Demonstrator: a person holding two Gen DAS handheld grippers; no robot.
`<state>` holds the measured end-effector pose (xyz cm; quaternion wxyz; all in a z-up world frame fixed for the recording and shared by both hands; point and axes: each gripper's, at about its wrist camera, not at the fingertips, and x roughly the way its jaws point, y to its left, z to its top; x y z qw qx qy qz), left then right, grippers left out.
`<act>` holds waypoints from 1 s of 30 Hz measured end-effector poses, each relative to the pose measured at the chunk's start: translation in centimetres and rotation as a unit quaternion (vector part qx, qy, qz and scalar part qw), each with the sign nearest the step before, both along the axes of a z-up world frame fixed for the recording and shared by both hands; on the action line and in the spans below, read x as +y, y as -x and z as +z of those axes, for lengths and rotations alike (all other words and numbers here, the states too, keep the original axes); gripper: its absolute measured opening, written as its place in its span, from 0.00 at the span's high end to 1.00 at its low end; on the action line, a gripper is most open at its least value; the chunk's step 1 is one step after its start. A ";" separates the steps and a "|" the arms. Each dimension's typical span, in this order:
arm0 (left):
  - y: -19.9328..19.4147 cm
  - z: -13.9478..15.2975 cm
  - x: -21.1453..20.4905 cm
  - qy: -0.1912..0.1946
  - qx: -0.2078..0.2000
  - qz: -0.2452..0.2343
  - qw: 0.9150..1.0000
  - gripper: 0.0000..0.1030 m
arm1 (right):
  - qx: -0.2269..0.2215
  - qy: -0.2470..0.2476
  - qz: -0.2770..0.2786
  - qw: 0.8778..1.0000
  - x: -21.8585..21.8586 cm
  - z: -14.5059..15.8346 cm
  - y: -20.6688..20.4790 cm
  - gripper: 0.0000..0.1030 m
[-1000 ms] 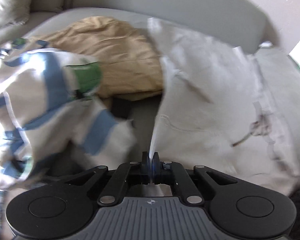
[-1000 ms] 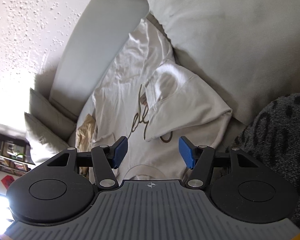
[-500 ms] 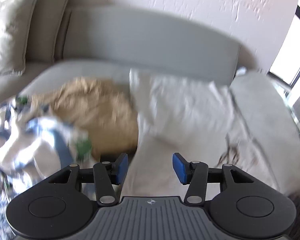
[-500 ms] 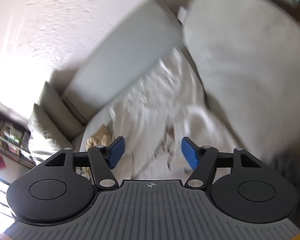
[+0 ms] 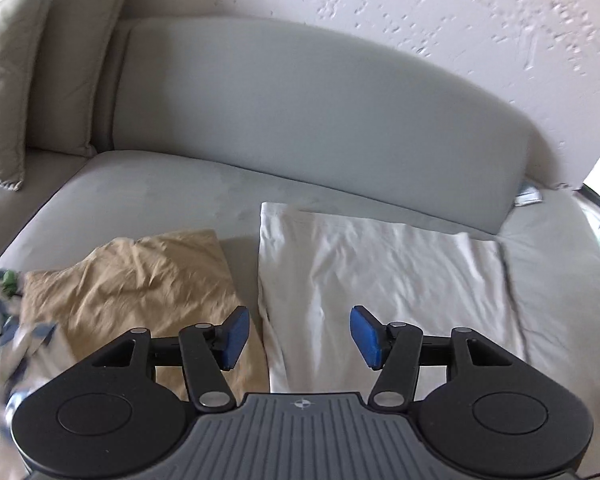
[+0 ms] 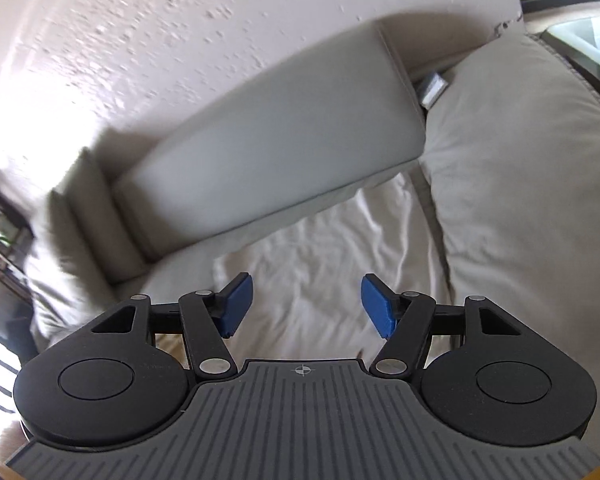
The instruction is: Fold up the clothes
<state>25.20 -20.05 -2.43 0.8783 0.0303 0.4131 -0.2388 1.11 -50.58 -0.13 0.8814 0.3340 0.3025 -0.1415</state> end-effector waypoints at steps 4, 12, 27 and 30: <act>-4.4 -3.2 -2.6 -0.019 -0.014 0.005 1.000 0.47 | 0.036 0.010 -0.014 0.999 -3.5 -4.2 -5.5 0.35; -13.5 -9.2 -5.7 0.016 0.029 0.011 0.999 0.47 | 0.075 0.031 -0.040 0.996 -11.6 -13.3 -15.3 0.44; -18.6 -13.8 -5.7 0.082 0.082 0.020 0.993 0.37 | 0.016 -0.064 -0.056 0.996 -19.0 -20.6 -18.5 0.58; -18.4 -13.4 -6.6 0.064 0.068 0.001 0.996 0.38 | 0.001 -0.072 -0.054 0.996 -19.3 -20.9 -18.6 0.59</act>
